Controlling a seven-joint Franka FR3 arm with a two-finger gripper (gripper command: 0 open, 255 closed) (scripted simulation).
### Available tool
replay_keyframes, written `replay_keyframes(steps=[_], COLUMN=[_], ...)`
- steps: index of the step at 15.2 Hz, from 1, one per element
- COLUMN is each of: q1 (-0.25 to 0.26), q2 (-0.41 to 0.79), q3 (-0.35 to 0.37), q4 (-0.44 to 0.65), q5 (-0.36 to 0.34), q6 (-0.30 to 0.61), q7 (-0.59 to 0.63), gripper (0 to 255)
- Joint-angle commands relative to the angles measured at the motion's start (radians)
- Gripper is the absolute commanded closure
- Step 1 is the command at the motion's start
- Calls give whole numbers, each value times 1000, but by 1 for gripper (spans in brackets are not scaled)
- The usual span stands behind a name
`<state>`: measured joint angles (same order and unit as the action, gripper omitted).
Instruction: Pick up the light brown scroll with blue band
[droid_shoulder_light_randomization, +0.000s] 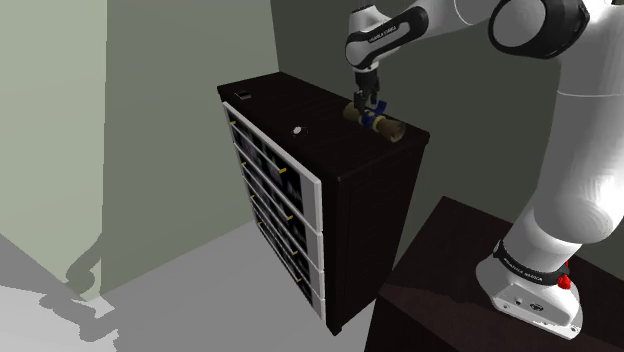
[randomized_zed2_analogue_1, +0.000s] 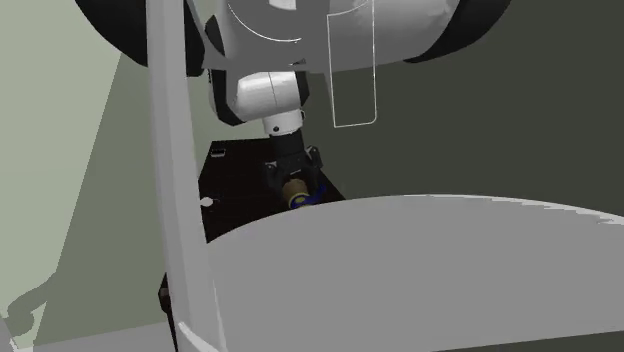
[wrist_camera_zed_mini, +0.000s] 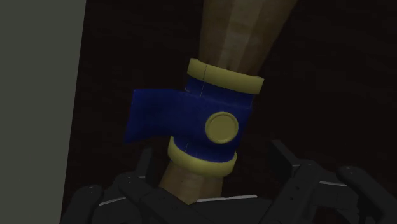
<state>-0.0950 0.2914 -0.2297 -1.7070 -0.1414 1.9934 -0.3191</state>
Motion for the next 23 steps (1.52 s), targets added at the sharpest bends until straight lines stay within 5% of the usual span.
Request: replay_keyframes(steps=[1,8,9,23], q1=[-3,-5,-5,-4], q2=[19,44,46,21], q3=[-1,1,1,0], q4=[3,-39,-36,-2], q5=[2,3,3,2], q6=[19,84,83,26], q7=[-1,8,8,0], gripper=[0,0,255,255])
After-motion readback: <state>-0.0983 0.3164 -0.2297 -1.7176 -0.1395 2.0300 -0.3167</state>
